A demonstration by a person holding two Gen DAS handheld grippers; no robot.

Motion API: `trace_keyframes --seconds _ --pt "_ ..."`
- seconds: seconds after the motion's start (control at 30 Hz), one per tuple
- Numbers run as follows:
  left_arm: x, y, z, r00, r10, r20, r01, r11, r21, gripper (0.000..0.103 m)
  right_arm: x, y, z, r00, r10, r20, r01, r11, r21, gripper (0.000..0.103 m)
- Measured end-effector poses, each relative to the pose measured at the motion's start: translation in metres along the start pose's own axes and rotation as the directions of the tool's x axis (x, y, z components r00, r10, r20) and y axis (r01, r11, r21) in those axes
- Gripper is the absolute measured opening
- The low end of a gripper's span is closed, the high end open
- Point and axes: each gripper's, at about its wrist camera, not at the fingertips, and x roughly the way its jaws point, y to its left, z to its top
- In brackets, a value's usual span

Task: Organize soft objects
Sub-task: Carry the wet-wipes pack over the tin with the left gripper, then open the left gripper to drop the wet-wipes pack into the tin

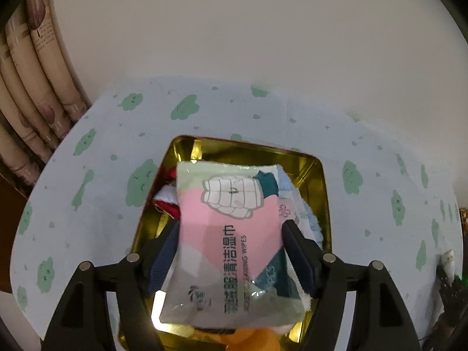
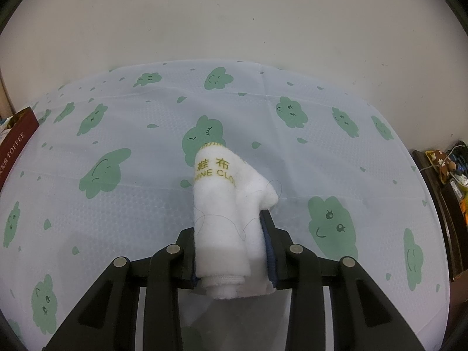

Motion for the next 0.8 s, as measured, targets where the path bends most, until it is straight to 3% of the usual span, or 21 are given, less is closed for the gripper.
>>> trace_keyframes --seconds 0.27,0.8 --pt "-0.039 0.003 -0.007 0.998 0.014 0.063 -0.016 1.0 0.026 0.074 0.0 0.0 0.0 1.0 0.0 0.0 0.0 1.0 0.0 0.032" --pt "-0.079 0.021 -0.078 0.971 0.147 0.186 -0.165 0.983 0.083 0.074 0.001 -0.001 0.0 1.0 0.001 -0.001 -0.001 1.0 0.004 0.032"
